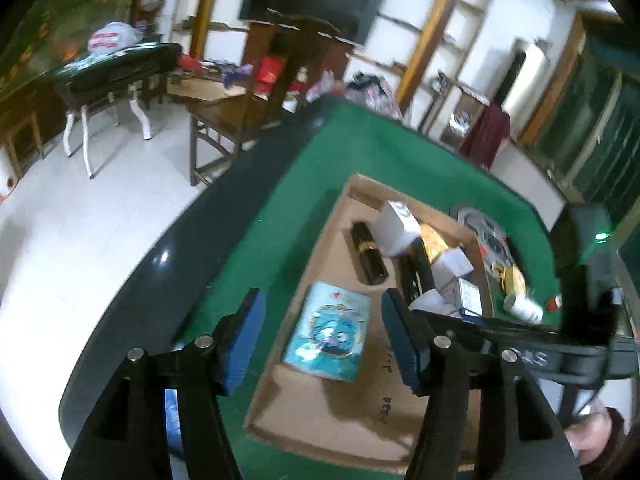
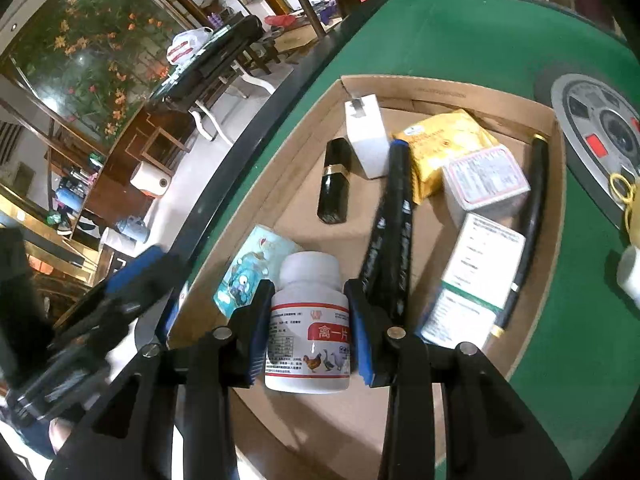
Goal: Organize objects
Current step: 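Carry the bottle and wipes pack into the cardboard box and open both tools, then move both tools back toward the yellow jar and white box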
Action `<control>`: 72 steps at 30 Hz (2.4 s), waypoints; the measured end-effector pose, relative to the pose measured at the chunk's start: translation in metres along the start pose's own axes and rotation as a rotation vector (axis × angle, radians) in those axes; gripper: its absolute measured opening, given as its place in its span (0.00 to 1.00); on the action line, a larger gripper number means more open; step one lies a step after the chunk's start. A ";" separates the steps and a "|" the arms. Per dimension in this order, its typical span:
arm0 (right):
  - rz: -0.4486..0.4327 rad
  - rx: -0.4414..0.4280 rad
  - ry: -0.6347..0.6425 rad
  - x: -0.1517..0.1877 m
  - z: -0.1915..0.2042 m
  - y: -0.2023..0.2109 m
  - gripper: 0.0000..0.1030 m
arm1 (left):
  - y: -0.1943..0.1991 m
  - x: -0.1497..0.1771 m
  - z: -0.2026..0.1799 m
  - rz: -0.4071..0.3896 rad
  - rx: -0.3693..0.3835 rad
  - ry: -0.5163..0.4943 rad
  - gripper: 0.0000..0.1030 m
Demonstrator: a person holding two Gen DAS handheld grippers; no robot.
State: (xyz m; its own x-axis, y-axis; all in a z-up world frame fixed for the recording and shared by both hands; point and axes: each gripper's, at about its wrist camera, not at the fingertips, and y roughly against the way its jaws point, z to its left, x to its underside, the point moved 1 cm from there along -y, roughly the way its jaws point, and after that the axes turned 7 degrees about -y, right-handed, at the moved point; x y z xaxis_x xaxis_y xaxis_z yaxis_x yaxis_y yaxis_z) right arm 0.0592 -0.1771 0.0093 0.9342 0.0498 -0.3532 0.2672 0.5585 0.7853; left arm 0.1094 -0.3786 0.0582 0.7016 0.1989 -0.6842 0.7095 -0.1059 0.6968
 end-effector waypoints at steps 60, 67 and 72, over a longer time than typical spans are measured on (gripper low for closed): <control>-0.371 0.273 -0.179 0.064 -0.196 0.189 0.55 | 0.024 0.048 -0.242 -0.094 -0.313 -0.496 0.80; -0.392 0.288 -0.236 0.065 -0.228 0.209 0.55 | 0.011 0.052 -0.260 -0.052 -0.300 -0.519 0.80; -0.418 0.298 -0.276 0.061 -0.253 0.226 0.55 | 0.001 0.054 -0.269 -0.025 -0.299 -0.540 0.80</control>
State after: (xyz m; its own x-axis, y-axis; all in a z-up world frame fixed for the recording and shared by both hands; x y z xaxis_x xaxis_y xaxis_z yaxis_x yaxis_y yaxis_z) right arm 0.1171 0.1618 0.0367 0.7516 -0.3651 -0.5494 0.6440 0.2256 0.7310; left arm 0.1300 -0.1063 0.0795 0.6752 -0.3319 -0.6587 0.7314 0.1860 0.6560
